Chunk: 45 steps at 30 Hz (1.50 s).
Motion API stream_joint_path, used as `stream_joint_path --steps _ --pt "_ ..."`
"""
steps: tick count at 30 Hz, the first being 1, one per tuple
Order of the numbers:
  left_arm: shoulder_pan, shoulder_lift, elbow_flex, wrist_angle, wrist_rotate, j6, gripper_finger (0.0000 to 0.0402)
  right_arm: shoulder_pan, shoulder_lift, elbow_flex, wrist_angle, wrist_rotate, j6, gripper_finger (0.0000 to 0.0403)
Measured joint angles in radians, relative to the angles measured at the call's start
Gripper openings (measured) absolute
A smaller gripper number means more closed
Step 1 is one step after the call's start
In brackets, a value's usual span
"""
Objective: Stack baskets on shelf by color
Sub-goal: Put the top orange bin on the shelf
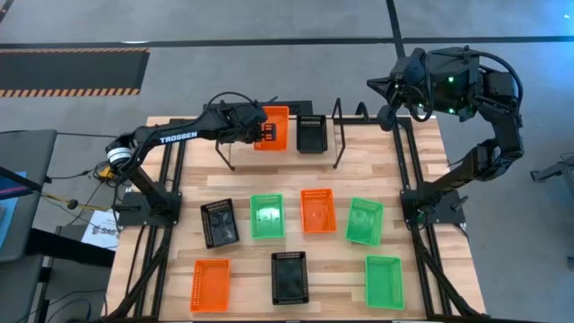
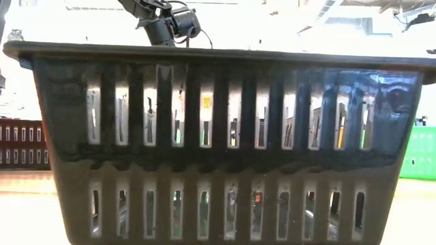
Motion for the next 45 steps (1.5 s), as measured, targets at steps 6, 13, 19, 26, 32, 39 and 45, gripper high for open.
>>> stream_joint_path --steps 6,13,19,26,32,39,45 --pt "0.007 0.000 0.000 0.024 0.034 0.016 0.0000 0.000 0.000 0.000 0.000 0.000 0.000 0.0004" --pt "0.016 0.000 0.000 0.014 0.040 0.018 0.0000 0.000 0.000 0.000 0.002 0.000 0.000 0.0005" --pt "0.022 0.046 0.000 0.038 0.074 0.032 0.0000 0.000 0.000 0.000 0.010 -0.001 -0.001 0.0004" --pt "0.029 0.133 0.000 0.034 0.108 0.049 0.0000 0.002 0.000 0.000 0.005 -0.007 -0.003 0.0006" --pt "0.060 0.157 0.001 0.042 0.122 0.053 0.0000 0.001 0.000 0.000 -0.005 -0.009 -0.003 0.0003" --pt "0.079 0.158 0.001 0.034 0.123 0.044 0.0000 0.001 0.000 0.000 -0.014 -0.008 -0.011 0.0005" --pt "0.085 0.158 0.001 0.014 0.128 0.028 0.0000 0.001 0.000 0.000 -0.015 -0.008 -0.016 0.0004"
